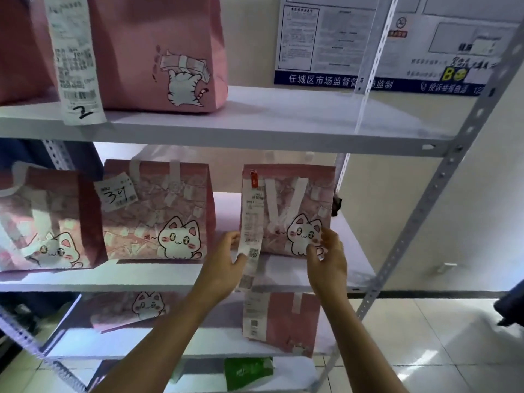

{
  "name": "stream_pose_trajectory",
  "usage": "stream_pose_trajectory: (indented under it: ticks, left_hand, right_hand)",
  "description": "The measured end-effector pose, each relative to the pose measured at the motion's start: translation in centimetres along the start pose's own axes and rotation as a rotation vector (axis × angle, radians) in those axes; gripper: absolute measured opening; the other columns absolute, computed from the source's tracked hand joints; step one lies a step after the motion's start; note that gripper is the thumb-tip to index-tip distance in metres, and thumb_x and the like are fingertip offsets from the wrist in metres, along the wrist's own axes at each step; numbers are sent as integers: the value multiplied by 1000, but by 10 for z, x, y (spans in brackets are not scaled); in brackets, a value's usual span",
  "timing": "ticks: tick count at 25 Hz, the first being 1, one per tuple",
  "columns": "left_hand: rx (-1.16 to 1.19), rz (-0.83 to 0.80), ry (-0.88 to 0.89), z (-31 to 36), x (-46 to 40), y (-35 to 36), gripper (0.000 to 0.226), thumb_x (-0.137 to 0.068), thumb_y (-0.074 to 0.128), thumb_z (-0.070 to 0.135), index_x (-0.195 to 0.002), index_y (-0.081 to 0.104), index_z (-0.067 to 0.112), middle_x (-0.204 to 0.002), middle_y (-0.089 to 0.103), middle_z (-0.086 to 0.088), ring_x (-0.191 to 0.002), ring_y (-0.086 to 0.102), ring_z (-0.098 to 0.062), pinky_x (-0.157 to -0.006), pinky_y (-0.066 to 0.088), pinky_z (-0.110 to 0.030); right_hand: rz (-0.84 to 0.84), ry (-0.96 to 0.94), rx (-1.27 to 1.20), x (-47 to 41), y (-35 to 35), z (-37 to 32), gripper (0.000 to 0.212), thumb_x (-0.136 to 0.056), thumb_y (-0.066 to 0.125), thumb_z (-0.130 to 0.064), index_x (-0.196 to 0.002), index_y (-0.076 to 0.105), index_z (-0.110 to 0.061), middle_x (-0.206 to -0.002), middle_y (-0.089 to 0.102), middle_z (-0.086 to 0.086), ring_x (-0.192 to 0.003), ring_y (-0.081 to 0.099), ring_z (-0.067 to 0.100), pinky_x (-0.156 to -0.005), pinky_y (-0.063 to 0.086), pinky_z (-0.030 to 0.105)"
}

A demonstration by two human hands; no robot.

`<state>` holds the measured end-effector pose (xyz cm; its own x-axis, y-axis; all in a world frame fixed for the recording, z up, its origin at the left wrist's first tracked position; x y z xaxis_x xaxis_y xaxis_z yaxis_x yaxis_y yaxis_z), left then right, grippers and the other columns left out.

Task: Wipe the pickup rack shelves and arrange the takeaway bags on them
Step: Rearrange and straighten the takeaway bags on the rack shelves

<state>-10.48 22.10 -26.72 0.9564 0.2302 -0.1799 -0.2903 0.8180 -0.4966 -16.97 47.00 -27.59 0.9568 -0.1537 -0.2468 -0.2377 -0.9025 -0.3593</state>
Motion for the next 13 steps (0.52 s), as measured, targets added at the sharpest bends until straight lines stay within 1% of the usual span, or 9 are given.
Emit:
stream_pose_trajectory:
  ticks: [2,4,5,6,8,9,11,13]
  left_hand:
    - [25,45,-80,-8,-23,14,45,-93,61,20,-134,45,29,-129,55,12,-116,55,-8,-101,48,-34]
    - [-9,101,-160,-16,-41,19,57,-92,64,23,-143,39,28,-131,50,10,-110,52,-8,-95,45,-30]
    - [-28,110,-195,-20,-47,21,61,-92,65,24,-145,36,28,-131,47,9,-109,51,-9,-91,43,-27]
    - [-23,89,-219,-24,-53,26,64,-91,65,25,-147,34,29,-133,46,8,-111,52,-11,-90,43,-27]
    - [39,20,-230,-28,-57,37,66,-92,66,22,-148,32,29,-134,47,8,-122,54,-17,-96,44,-33]
    - [69,7,-226,-28,-57,40,66,-91,67,20,-148,33,27,-130,49,10,-124,54,-18,-98,44,-33]
    - [105,23,-217,-27,-53,40,64,-90,68,16,-145,36,22,-123,50,10,-123,54,-17,-98,43,-32]
    - [120,38,-202,-24,-42,36,60,-90,68,14,-142,40,22,-125,53,8,-118,54,-12,-93,44,-24]
  right_hand:
    - [34,43,-33,-28,-5,15,55,-96,61,-26,-146,38,-27,-135,51,-2,-122,52,18,-99,51,43]
    - [38,80,-57,-47,-5,27,62,-96,61,-25,-150,31,-28,-146,44,0,-134,44,21,-107,45,50]
    - [17,90,-65,-53,-2,31,64,-96,60,-25,-152,30,-28,-150,43,1,-139,41,23,-110,42,52]
    - [-6,93,-85,-57,1,36,63,-97,60,-24,-152,31,-27,-150,44,1,-139,41,23,-111,42,53]
    - [-39,78,-137,-58,5,38,58,-96,59,-22,-149,38,-29,-139,54,-4,-130,52,19,-109,46,49]
    - [-49,71,-153,-57,6,38,54,-95,59,-22,-146,42,-31,-133,59,-8,-124,57,17,-107,48,45]
    - [-43,76,-172,-54,5,38,49,-95,59,-21,-141,47,-34,-125,62,-13,-118,61,15,-102,50,38]
    - [-39,97,-183,-47,2,37,48,-96,60,-22,-140,47,-34,-123,62,-14,-116,62,15,-99,51,35]
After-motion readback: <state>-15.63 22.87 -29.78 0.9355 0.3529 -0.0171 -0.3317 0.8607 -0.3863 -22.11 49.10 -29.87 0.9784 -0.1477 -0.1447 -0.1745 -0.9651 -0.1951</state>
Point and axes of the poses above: each hand's wrist, its own x-axis away from the middle knuckle, its own y-axis out of the palm, z = x × y, the point moved 9 cm from there along -x, towards the middle knuckle
